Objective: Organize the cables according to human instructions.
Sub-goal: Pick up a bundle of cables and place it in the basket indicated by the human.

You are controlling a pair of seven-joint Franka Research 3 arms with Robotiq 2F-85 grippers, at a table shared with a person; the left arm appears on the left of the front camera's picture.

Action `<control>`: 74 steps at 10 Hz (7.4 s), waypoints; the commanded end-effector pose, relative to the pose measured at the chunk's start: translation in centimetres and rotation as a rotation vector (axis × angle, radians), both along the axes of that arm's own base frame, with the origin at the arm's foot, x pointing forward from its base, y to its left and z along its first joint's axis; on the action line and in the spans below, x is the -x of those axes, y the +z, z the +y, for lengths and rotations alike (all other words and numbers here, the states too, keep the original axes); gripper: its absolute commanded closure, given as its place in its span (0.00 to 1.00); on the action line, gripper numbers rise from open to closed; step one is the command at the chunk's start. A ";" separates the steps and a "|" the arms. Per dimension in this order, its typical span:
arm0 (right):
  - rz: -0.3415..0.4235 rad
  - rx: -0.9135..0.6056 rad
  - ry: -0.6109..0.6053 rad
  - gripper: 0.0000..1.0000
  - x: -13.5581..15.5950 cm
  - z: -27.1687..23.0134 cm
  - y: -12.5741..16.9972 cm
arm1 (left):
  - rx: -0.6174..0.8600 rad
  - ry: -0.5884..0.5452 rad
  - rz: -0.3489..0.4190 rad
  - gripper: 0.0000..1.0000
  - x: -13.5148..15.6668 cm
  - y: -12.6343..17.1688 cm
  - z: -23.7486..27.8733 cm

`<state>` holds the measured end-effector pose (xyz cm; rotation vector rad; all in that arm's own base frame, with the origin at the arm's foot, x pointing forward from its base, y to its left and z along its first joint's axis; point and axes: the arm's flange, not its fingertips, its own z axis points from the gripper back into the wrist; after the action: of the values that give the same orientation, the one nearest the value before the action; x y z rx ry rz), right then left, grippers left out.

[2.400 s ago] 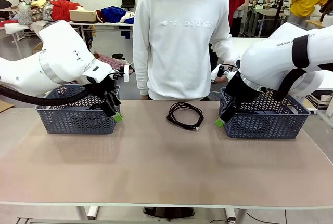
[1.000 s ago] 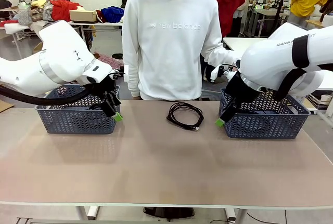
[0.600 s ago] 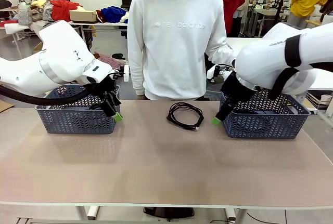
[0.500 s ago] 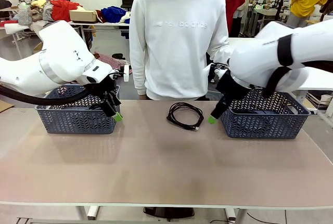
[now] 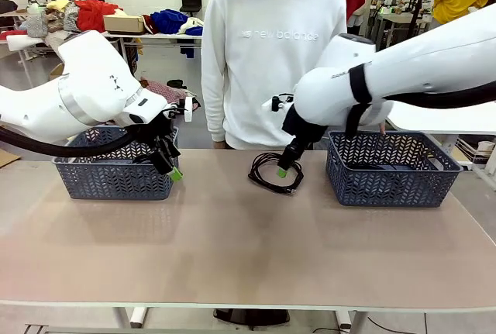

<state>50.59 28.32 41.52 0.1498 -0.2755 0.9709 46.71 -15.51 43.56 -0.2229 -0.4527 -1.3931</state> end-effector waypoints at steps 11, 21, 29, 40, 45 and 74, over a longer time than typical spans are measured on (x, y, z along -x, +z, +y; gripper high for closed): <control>0.042 0.042 -0.014 0.00 -2.9 2.3 -1.5 | -0.001 -0.012 0.003 0.00 -0.1 0.1 0.3; 0.079 0.167 0.078 0.00 -7.3 5.8 -7.7 | -0.001 -0.012 0.003 0.00 -0.1 0.1 0.3; 0.084 0.219 0.082 0.00 -8.5 6.8 -9.7 | -0.001 -0.012 0.003 0.00 -0.1 0.1 0.3; 0.123 0.236 0.063 0.60 -8.9 7.3 -10.0 | -0.001 -0.012 0.003 0.00 -0.1 0.1 0.3; 0.125 0.219 0.062 0.86 -8.7 7.2 -9.7 | -0.001 -0.012 0.003 0.00 -0.1 0.1 0.3; -0.056 0.260 0.290 1.00 -3.9 -22.5 5.3 | -0.001 -0.012 0.003 0.00 -0.1 0.1 0.3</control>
<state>54.44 6.48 47.49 -0.0926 -0.1488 1.2633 46.73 -15.50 43.54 -0.2239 -0.4526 -1.3927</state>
